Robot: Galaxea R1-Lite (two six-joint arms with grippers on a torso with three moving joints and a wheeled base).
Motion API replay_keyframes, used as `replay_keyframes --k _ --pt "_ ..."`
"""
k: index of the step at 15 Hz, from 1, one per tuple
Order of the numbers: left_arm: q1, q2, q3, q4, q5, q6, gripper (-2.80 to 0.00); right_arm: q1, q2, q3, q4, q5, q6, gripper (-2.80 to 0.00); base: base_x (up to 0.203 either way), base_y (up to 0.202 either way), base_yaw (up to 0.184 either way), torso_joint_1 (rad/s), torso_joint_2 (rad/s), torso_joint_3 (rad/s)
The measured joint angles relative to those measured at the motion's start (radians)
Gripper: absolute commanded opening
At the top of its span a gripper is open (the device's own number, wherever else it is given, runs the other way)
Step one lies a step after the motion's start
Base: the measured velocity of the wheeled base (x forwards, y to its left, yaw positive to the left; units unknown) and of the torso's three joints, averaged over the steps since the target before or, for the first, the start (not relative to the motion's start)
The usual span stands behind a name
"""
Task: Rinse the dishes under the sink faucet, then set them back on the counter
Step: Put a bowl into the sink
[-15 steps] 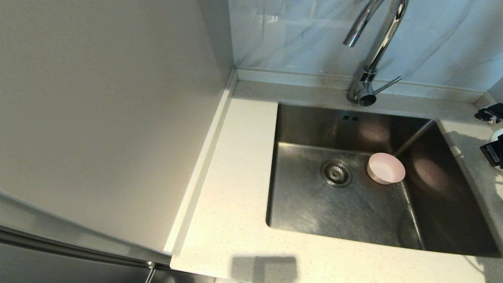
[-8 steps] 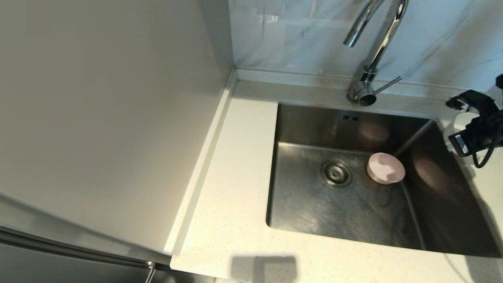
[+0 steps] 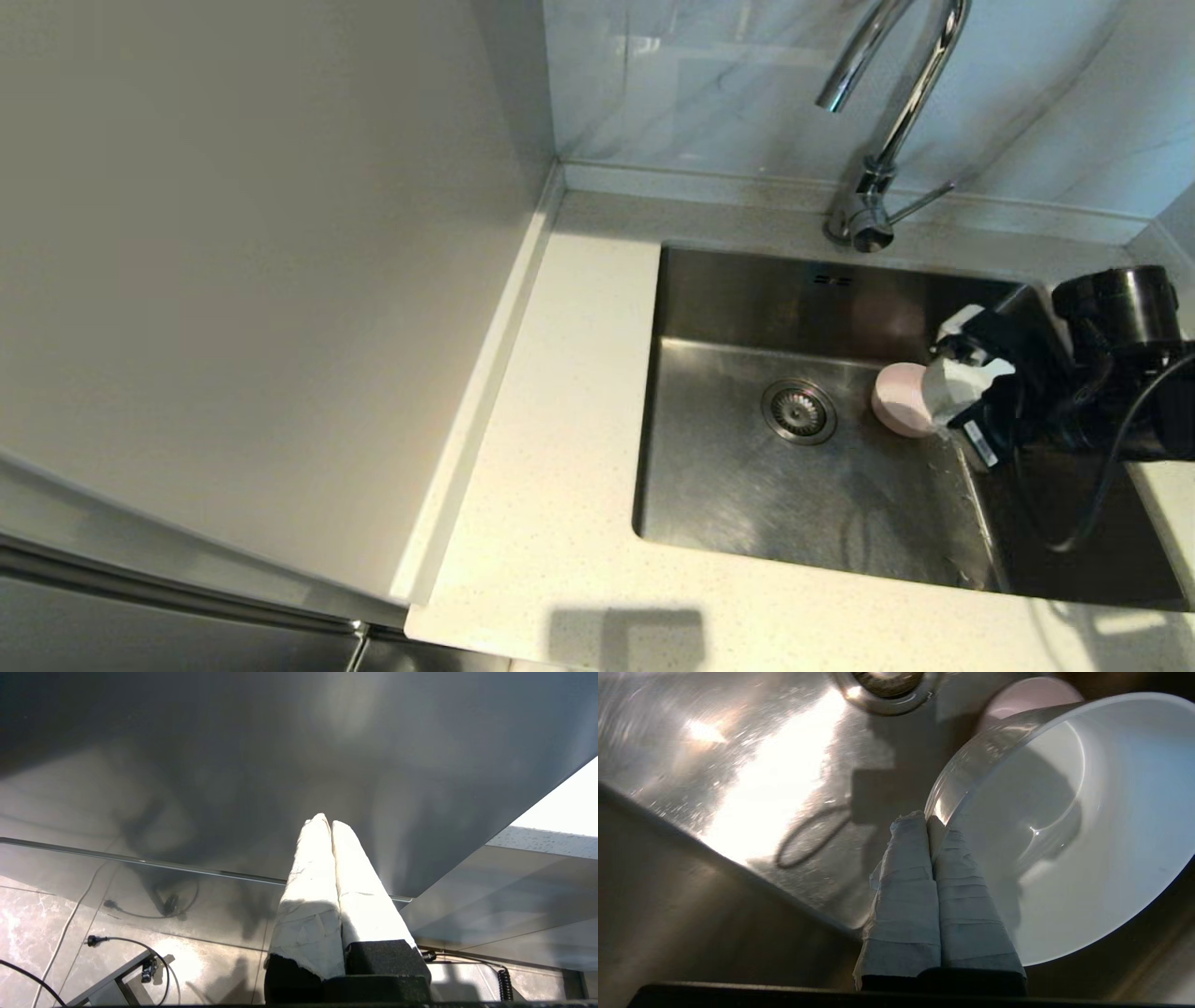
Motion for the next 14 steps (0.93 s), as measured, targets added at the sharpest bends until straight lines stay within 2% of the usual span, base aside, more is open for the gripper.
replay_keyframes --k 3,6,14 --pt "0.0 0.0 0.0 0.0 0.0 0.0 -2.8 0.025 0.051 0.129 -0.115 -0.026 0.0 -2.8 0.0 0.0 0.0 0.0 0.0 0.0" --pt "0.0 0.0 0.0 0.0 0.0 0.0 -2.8 0.027 0.124 0.179 -0.189 -0.032 0.0 -2.8 0.0 0.0 0.0 0.0 0.0 0.0" --pt "0.0 0.0 0.0 0.0 0.0 0.0 -2.8 0.026 0.334 0.165 -0.328 -0.064 0.0 -2.8 0.0 0.0 0.0 0.0 0.0 0.0"
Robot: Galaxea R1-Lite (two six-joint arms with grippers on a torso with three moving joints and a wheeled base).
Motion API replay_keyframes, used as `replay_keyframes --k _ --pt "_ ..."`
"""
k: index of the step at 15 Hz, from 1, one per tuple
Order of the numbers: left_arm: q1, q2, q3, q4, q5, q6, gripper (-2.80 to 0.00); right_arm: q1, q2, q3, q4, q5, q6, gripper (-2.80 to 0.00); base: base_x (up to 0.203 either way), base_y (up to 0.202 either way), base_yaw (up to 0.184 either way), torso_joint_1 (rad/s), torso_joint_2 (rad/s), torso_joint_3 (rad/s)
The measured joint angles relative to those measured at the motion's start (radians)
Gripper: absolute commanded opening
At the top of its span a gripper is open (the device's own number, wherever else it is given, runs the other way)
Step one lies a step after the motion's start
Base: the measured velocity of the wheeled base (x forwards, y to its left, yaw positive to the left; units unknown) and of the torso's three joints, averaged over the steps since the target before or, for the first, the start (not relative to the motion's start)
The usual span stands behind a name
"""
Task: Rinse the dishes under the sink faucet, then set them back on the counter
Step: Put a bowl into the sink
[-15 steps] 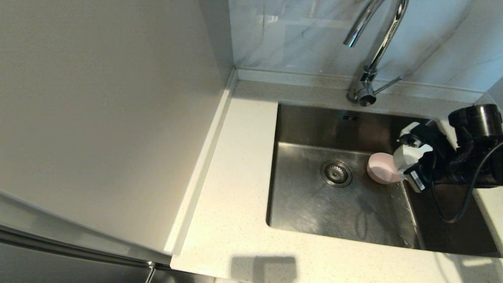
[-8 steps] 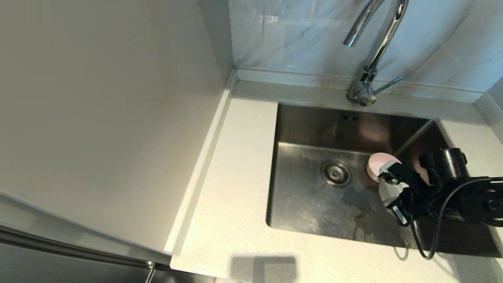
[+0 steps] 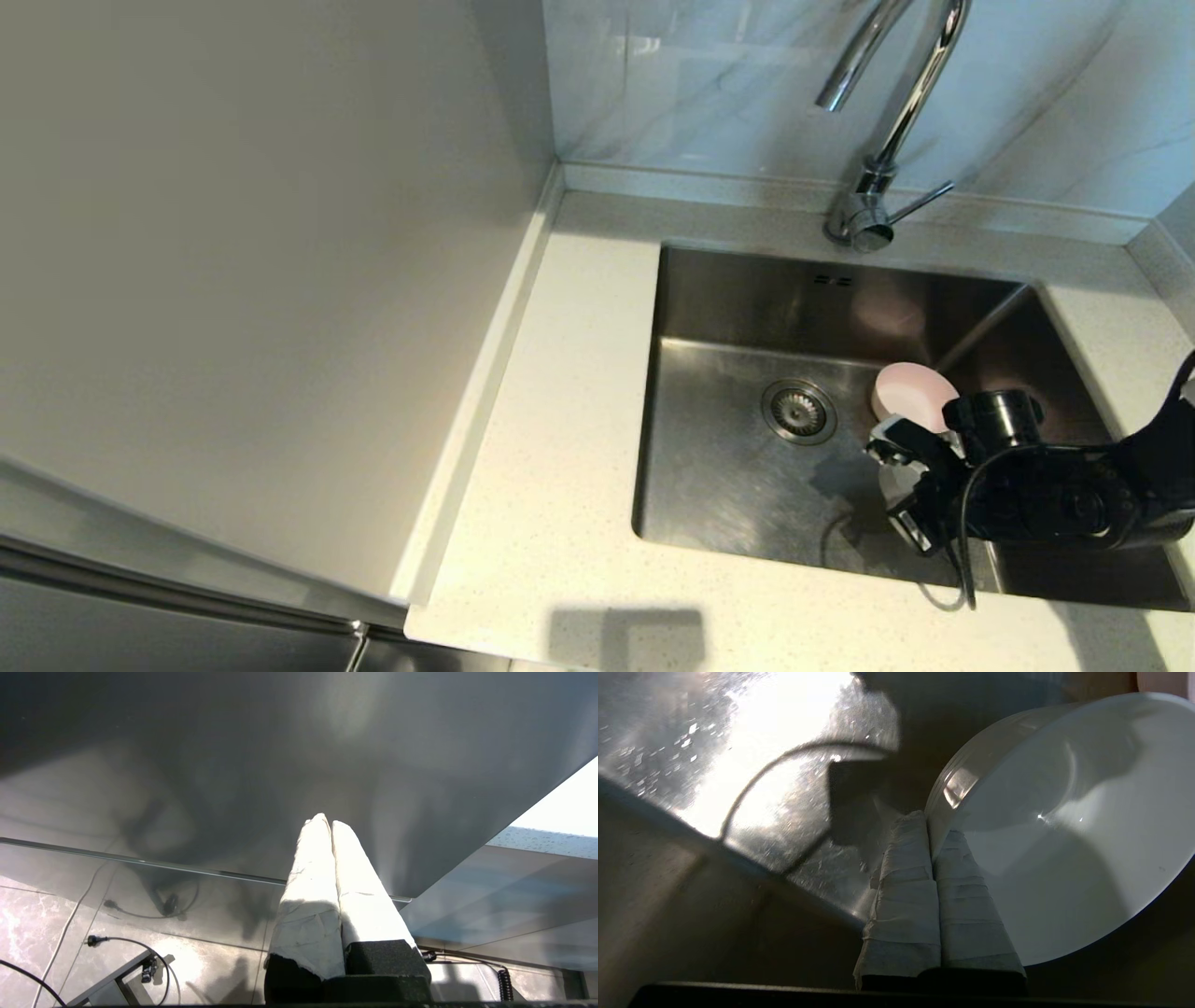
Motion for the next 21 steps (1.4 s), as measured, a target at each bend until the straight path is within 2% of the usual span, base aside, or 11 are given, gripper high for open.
replay_keyframes --k 6,7,13,16,19,21 --pt "0.0 0.0 0.0 0.0 0.0 0.0 -2.8 -0.01 0.107 -0.103 -0.01 -0.077 0.003 -2.8 0.0 0.0 0.0 0.0 0.0 0.0" --pt "0.0 0.0 0.0 0.0 0.0 0.0 -2.8 -0.013 0.118 -0.114 -0.01 -0.083 0.004 0.0 0.0 0.0 0.0 0.0 0.0 0.0" --pt "0.0 0.0 0.0 0.0 0.0 0.0 -2.8 -0.026 0.125 -0.148 -0.006 -0.107 0.01 0.0 0.0 0.0 0.0 0.0 0.0 0.0" --pt "0.0 0.0 0.0 0.0 0.0 0.0 -2.8 -0.037 0.021 -0.157 0.029 -0.102 0.01 0.0 0.0 0.0 0.0 0.0 0.0 0.0" --pt "0.0 0.0 0.0 0.0 0.0 0.0 -2.8 -0.063 -0.211 -0.196 0.201 -0.08 0.009 0.0 0.0 0.0 0.0 0.0 0.0 0.0" --pt "0.0 0.0 0.0 0.0 0.0 0.0 -2.8 -0.113 -0.365 -0.284 0.377 -0.023 0.01 0.0 0.0 0.0 0.0 0.0 0.0 0.0"
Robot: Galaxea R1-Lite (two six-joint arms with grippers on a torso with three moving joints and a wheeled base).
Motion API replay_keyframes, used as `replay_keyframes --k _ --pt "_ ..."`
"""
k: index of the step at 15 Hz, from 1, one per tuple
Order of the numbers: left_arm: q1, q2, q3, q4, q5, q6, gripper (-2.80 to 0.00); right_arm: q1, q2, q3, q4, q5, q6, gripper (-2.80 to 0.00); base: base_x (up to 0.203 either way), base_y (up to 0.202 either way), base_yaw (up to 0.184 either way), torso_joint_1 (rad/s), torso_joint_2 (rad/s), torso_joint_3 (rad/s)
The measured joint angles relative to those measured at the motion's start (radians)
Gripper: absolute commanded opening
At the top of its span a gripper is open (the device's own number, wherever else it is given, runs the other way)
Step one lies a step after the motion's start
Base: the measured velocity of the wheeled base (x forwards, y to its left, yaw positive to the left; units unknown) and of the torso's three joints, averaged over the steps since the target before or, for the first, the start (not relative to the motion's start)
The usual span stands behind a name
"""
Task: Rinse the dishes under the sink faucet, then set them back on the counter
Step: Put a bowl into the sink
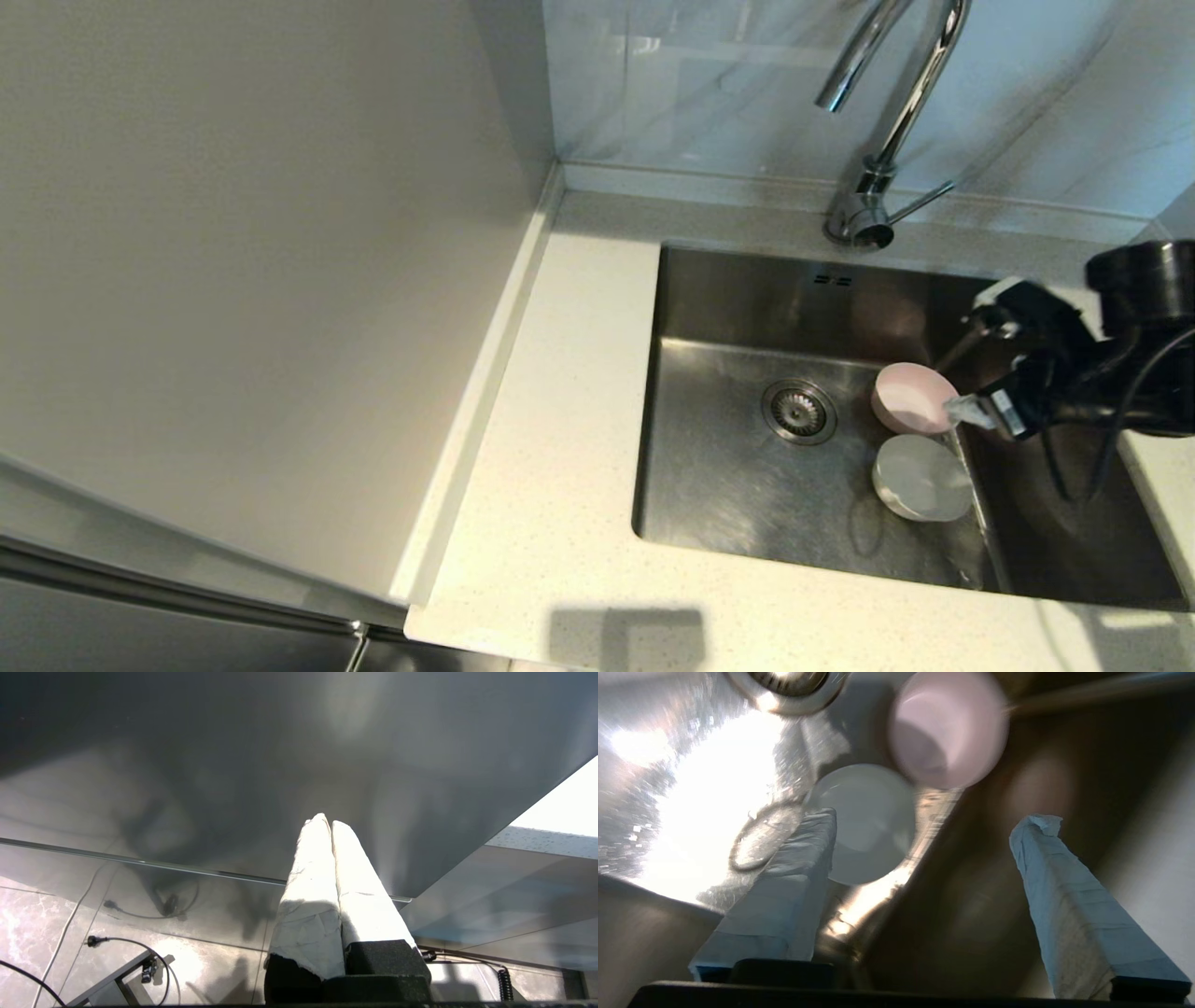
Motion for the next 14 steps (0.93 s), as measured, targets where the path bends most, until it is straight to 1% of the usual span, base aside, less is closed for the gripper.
replay_keyframes --k 2,4,5,6,7,9,11,12,13,14 --pt "0.0 0.0 0.0 0.0 0.0 0.0 -2.8 -0.07 -0.09 -0.134 0.187 0.046 0.007 0.0 0.0 0.0 0.0 0.0 0.0 0.0" --pt "0.0 0.0 0.0 0.0 0.0 0.0 -2.8 -0.133 -0.12 -0.329 0.438 0.039 0.045 0.0 0.0 0.0 0.0 0.0 0.0 0.0" --pt "0.0 0.0 0.0 0.0 0.0 0.0 -2.8 -0.153 -0.118 -0.426 0.571 0.021 0.081 0.0 0.0 0.0 0.0 0.0 0.0 0.0" --pt "0.0 0.0 0.0 0.0 0.0 0.0 -2.8 -0.172 -0.106 -0.521 0.732 -0.008 0.148 0.0 0.0 0.0 0.0 0.0 0.0 0.0" --pt "0.0 0.0 0.0 0.0 0.0 0.0 -2.8 -0.185 -0.091 -0.574 0.858 -0.039 0.223 0.0 0.0 0.0 0.0 0.0 0.0 0.0" --pt "0.0 0.0 0.0 0.0 0.0 0.0 -2.8 -0.204 -0.057 -0.619 1.055 -0.111 0.385 0.0 0.0 0.0 0.0 0.0 0.0 0.0" --pt "0.0 0.0 0.0 0.0 0.0 0.0 -2.8 -0.216 -0.027 -0.63 1.199 -0.131 0.52 0.0 0.0 0.0 0.0 0.0 0.0 0.0" --pt "0.0 0.0 0.0 0.0 -0.001 0.0 -2.8 -0.225 -0.012 -0.63 1.254 -0.131 0.577 0.0 0.0 0.0 0.0 0.0 0.0 0.0" --pt "0.0 0.0 0.0 0.0 0.0 0.0 -2.8 -0.235 0.004 -0.626 1.279 -0.131 0.613 0.0 0.0 0.0 0.0 0.0 0.0 0.0" --pt "0.0 0.0 0.0 0.0 0.0 0.0 -2.8 -0.247 0.02 -0.623 1.279 -0.131 0.625 0.0 0.0 0.0 0.0 0.0 0.0 0.0"
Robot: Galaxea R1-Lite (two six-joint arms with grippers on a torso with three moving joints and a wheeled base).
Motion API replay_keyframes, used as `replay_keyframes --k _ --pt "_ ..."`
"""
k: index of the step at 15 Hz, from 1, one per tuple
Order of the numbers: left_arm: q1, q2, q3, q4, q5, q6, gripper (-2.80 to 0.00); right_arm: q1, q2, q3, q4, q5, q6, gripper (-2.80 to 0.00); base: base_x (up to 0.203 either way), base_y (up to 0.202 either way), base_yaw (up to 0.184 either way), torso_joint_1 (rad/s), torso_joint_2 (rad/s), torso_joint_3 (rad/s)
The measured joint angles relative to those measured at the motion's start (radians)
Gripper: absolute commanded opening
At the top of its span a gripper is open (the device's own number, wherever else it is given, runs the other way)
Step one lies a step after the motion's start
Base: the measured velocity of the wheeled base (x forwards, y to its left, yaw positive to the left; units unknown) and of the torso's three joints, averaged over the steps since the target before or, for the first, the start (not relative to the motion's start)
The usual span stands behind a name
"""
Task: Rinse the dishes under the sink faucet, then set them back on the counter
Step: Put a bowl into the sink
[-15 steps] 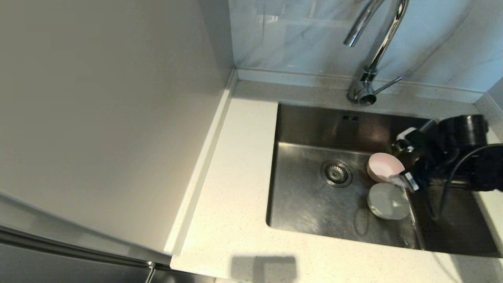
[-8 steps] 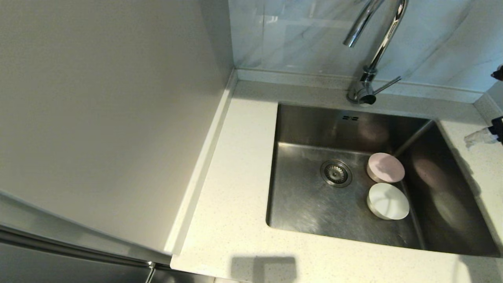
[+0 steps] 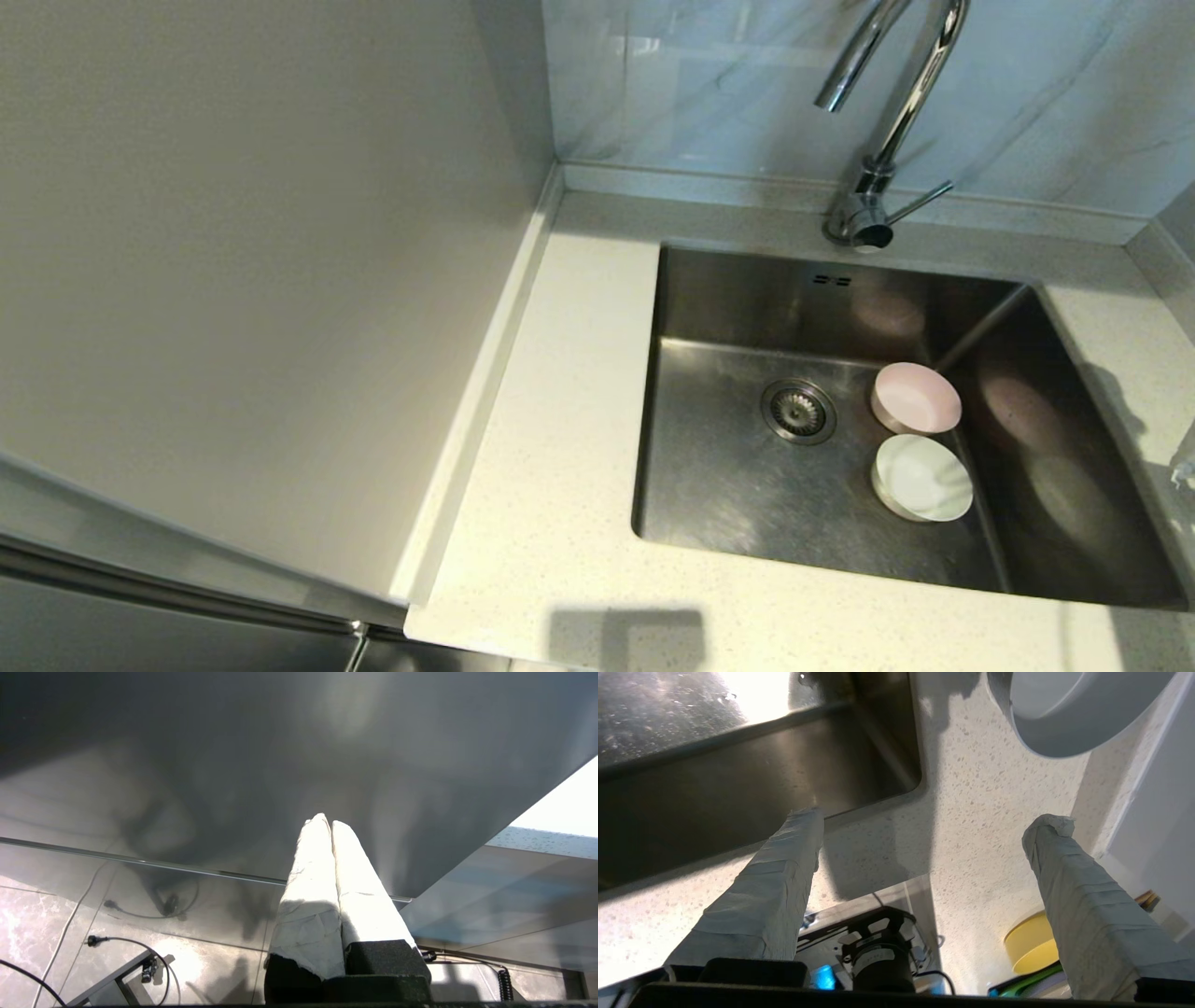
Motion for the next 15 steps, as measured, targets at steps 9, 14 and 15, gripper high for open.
replay_keyframes --k 9,14,15 --pt "0.0 0.0 0.0 0.0 0.0 0.0 -2.8 -0.139 0.163 -0.002 -0.182 0.008 -0.013 0.0 0.0 0.0 0.0 0.0 0.0 0.0" --pt "0.0 0.0 0.0 0.001 0.0 0.0 -2.8 -0.174 0.225 -0.043 -0.192 0.02 -0.013 0.0 0.0 0.0 0.0 0.0 0.0 0.0" --pt "0.0 0.0 0.0 0.001 0.0 0.001 -2.8 -0.181 0.235 -0.053 -0.192 0.02 -0.014 -2.8 0.0 0.0 0.0 0.0 0.0 0.0"
